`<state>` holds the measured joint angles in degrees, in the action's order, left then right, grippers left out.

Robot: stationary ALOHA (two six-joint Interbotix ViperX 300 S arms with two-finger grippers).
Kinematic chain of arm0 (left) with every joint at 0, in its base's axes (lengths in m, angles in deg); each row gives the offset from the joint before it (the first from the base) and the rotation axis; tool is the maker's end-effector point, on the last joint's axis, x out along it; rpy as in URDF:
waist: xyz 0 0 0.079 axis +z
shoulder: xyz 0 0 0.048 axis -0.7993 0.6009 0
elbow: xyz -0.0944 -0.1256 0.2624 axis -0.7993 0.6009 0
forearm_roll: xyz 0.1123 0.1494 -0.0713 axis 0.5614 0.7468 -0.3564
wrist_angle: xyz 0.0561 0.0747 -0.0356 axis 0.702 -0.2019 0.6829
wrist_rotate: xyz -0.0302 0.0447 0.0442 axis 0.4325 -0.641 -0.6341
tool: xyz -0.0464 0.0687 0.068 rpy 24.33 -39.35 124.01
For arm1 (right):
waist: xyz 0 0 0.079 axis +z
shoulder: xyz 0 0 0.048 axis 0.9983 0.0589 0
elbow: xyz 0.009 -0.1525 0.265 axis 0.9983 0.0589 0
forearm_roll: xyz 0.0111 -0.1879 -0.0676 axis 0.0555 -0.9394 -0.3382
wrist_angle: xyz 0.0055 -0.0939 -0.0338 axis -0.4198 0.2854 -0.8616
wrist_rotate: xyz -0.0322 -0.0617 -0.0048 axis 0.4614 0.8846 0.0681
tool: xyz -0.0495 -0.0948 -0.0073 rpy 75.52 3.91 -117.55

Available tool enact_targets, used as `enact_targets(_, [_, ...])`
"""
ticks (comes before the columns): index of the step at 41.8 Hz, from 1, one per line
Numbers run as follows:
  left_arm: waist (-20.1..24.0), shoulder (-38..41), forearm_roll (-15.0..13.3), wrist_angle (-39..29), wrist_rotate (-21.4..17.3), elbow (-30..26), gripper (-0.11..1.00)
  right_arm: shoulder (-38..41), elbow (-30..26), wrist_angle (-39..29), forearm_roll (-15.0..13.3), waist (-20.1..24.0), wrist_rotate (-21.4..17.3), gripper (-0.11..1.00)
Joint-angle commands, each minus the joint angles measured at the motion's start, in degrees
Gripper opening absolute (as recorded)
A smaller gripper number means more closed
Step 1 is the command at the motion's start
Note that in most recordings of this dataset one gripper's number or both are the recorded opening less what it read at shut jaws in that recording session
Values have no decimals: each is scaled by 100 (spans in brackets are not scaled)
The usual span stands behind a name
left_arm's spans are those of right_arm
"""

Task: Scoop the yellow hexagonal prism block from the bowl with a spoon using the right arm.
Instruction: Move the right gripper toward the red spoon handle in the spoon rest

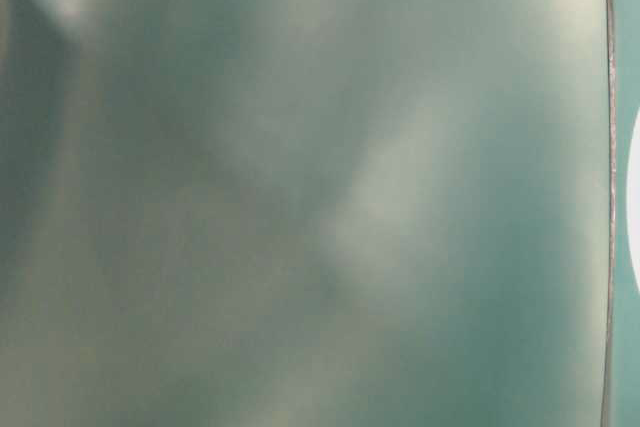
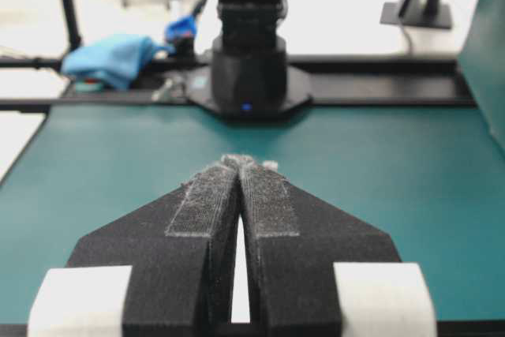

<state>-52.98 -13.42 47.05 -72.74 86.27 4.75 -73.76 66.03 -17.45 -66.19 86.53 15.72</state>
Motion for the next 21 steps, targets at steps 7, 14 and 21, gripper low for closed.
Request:
enact_targets(7, [0,-35,79,97,9,-149,0,9,-123,-149,0,-18,-9,0])
enact_targets(14, [0,-44,79,105,0,-149,0,35,-105,-149,0,-18,-35,1])
enact_targets(21, [0,-44,79,105,0,-149,0,88,-97,-255,9,-18,-35,19])
